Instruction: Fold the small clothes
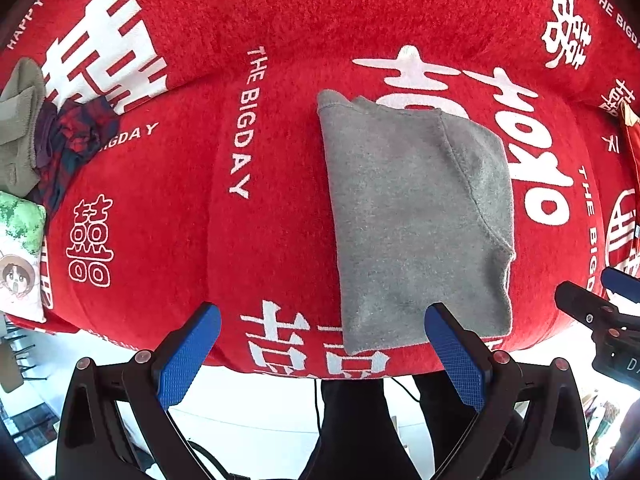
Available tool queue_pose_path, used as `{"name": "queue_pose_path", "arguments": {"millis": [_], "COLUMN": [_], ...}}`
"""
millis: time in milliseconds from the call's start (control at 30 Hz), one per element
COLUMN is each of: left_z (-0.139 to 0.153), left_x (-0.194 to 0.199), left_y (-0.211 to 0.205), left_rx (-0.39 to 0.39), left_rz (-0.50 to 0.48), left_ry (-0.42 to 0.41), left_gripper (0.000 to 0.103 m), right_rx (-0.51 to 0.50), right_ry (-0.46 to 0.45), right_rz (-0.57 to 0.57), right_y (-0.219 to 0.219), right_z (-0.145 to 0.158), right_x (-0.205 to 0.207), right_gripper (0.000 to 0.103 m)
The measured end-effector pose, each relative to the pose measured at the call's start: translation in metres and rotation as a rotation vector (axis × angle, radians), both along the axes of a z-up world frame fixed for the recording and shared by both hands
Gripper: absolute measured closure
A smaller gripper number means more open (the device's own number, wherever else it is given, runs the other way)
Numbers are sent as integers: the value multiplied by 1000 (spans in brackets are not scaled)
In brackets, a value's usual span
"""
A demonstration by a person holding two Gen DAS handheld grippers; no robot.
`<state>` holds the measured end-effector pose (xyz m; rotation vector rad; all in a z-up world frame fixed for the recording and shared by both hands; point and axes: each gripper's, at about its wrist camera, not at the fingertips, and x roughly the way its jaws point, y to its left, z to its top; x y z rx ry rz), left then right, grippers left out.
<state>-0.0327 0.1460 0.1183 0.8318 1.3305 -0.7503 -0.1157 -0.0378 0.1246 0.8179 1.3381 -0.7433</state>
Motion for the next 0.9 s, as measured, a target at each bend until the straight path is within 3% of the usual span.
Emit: {"name": "queue_pose_path", "arguments": {"millis": [900], "left_z": [12], "left_x": [5], "left_y": [-3], "left_rx": [-71], "left_rz": [22], "left_ry": [-6], "left_gripper": [1], "right_rx": [-2], "right_ry": [11], "right_rz": [19], "right_y": [2], "right_z": [-1], "right_x": [4], "right_gripper": [13]}}
